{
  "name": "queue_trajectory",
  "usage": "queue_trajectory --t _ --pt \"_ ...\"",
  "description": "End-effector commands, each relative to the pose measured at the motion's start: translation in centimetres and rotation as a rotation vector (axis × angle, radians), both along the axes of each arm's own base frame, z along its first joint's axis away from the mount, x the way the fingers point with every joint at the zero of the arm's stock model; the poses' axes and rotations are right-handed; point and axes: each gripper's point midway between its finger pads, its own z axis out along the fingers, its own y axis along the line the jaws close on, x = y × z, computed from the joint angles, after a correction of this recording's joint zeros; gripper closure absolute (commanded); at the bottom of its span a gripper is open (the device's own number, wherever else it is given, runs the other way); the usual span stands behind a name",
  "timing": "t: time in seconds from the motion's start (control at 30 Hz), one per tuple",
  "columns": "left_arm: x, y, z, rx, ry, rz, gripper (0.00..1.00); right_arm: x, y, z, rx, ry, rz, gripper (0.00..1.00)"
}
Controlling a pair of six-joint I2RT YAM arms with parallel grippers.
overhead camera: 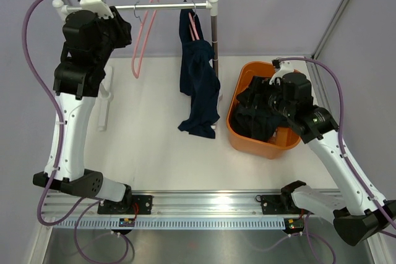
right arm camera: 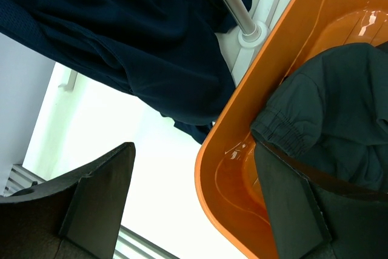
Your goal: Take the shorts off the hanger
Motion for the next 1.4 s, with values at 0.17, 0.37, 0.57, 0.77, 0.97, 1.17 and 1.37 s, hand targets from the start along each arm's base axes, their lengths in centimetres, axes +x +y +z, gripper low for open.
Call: queue_trajectory --t 0.17,0.37,0.57,0.77,0.97,1.17,1.37 --pt "-4.4 -8.4 2.7 0.01 -0.112 -0.078 0.69 -0.6 -0.3 1.8 -0.004 -0.045 -0.003 0.12" --pt "-3.0 -12.1 1.3 -0.065 -0.127 0.008 0.69 -1.1 -0.5 1.4 -0.008 -0.031 0.0 0.12" --pt "0.4 -16.9 -0.3 -0.123 -0.124 0.008 0.7 -1.4 -0.8 0.3 -0.04 -0.002 -0.002 0.12" --pt "2.6 -18.7 -0.4 -0.143 -0.137 0.024 0.69 -1.6 -1.2 0.0 -0.064 0.006 -0.006 0.12" --pt "4.6 -19.1 -0.3 -0.122 -0.179 0.082 0.67 -1.5 -1.0 -0.6 -0.07 0.017 0.005 0.12" --pt "6.9 -19.7 -1.2 -0.1 -0.163 0.091 0.66 -1.2 -0.9 -0.9 -0.079 0.018 0.004 0.12" --pt "8.4 -19.2 -2.8 -0.102 -0.132 0.111 0.66 -1.0 -0.9 -0.8 -0.084 0.012 0.007 0.12"
